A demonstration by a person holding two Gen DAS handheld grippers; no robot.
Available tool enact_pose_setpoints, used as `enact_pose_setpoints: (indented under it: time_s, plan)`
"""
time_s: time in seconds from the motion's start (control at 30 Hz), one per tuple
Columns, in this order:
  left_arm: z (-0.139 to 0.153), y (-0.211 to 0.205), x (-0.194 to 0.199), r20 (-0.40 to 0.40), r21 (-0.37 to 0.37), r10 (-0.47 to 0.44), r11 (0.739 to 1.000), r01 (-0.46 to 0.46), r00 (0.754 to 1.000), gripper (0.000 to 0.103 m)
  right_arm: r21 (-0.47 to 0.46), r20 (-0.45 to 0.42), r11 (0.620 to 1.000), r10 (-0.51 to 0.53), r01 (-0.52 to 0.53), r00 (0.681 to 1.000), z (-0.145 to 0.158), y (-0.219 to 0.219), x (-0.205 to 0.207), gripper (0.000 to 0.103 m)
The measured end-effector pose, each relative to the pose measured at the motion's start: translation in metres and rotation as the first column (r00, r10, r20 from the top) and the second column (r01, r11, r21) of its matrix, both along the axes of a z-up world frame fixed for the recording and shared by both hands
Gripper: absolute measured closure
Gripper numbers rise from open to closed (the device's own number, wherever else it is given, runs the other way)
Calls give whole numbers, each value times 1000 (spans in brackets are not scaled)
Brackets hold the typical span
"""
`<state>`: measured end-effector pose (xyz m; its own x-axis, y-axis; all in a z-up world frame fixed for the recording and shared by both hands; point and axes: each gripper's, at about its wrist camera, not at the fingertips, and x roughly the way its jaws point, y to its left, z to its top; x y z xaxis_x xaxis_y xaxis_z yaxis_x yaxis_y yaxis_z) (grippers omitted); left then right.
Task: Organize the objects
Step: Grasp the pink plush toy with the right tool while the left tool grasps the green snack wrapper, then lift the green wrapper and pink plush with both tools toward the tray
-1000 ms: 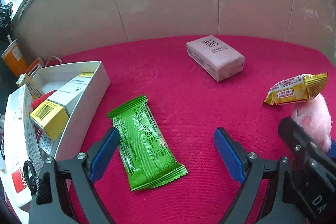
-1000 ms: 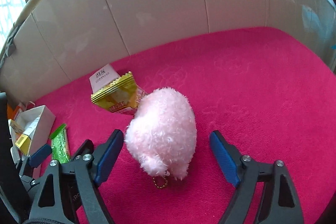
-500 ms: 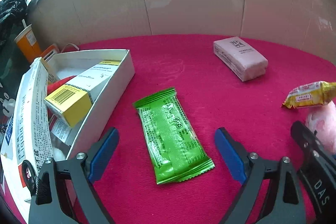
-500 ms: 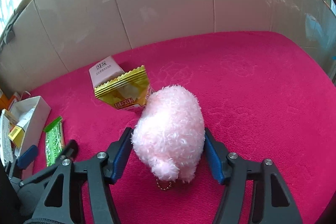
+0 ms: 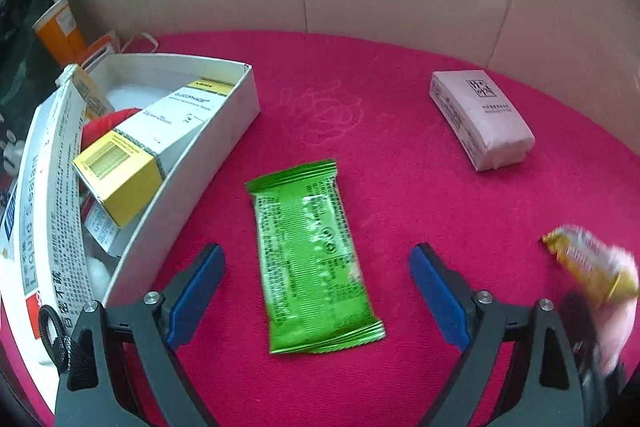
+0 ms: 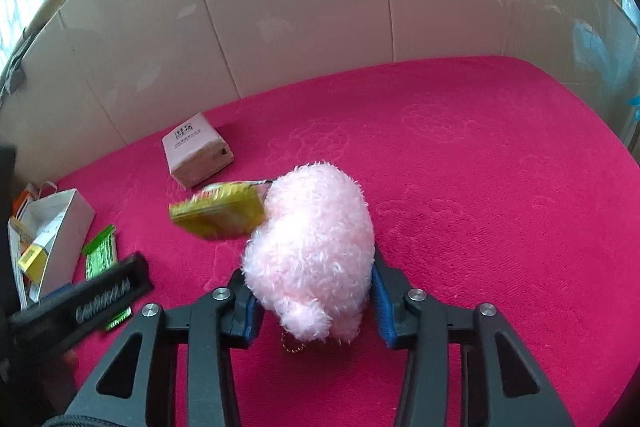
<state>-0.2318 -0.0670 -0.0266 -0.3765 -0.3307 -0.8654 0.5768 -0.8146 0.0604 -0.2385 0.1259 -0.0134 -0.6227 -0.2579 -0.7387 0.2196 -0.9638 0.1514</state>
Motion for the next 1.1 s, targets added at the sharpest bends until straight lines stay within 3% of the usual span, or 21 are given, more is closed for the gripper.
enact_pose_setpoints:
  time_s: [0.23, 0.4, 0.5, 0.57, 0.67, 1.1]
  plan:
    - [3, -13, -27, 63, 114, 46, 992, -53, 997, 9, -3, 2, 1000, 23, -23, 1000, 1, 1, 1, 57]
    - [6, -6, -26, 14, 83, -20, 996, 19, 1000, 12, -13, 2, 1000, 17, -17, 1000, 1, 2, 3, 57]
    - [12, 5, -22, -19, 57, -105, 993, 106, 994, 28, -29, 4, 1000, 9, -9, 1000, 1, 6, 6, 57]
    - [15, 10, -19, -36, 62, -142, 988, 144, 989, 49, -38, 5, 999, 4, -4, 1000, 1, 7, 7, 56]
    - [19, 18, -16, -52, 48, -188, 981, 190, 981, 61, -46, 5, 999, -1, 1, 1000, 1, 8, 8, 56]
    - [28, 29, 2, -128, -8, -283, 959, 285, 950, 63, -58, -45, 998, -5, 3, 999, 6, 10, 28, 57]
